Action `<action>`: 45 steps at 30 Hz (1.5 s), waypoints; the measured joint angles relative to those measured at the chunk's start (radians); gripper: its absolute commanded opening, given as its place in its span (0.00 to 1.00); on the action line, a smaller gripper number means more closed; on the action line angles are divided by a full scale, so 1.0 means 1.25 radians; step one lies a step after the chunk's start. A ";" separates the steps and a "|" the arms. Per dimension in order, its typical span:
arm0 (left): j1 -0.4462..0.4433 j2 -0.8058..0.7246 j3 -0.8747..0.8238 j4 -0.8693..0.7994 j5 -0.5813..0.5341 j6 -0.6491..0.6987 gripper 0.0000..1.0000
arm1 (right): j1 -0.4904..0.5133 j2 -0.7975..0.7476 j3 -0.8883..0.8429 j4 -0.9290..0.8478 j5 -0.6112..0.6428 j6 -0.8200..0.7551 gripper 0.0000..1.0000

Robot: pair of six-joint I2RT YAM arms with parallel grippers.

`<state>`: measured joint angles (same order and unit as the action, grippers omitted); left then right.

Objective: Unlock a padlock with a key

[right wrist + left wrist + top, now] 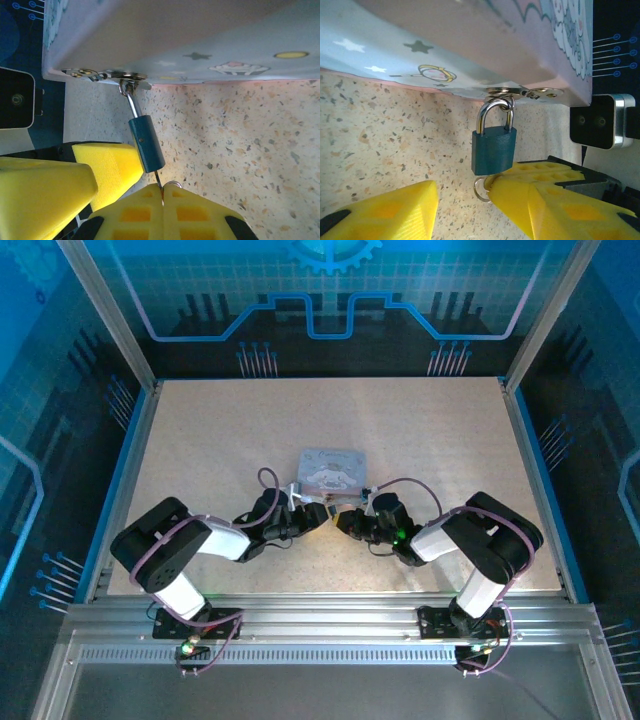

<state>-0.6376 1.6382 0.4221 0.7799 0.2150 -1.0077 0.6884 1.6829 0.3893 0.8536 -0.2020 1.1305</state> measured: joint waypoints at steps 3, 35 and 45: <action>0.000 0.027 0.000 0.042 -0.001 -0.020 0.44 | 0.000 0.000 0.007 -0.007 -0.004 0.003 0.04; 0.008 0.208 0.022 0.323 -0.023 -0.156 0.18 | -0.003 0.012 0.031 -0.009 0.016 0.033 0.09; 0.005 0.204 0.022 0.321 -0.022 -0.157 0.07 | -0.008 -0.025 0.030 -0.056 -0.001 0.011 0.28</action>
<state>-0.6312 1.8935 0.4492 1.1816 0.1879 -1.2045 0.6788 1.6520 0.4263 0.7834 -0.2028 1.1439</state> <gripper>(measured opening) 0.139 0.229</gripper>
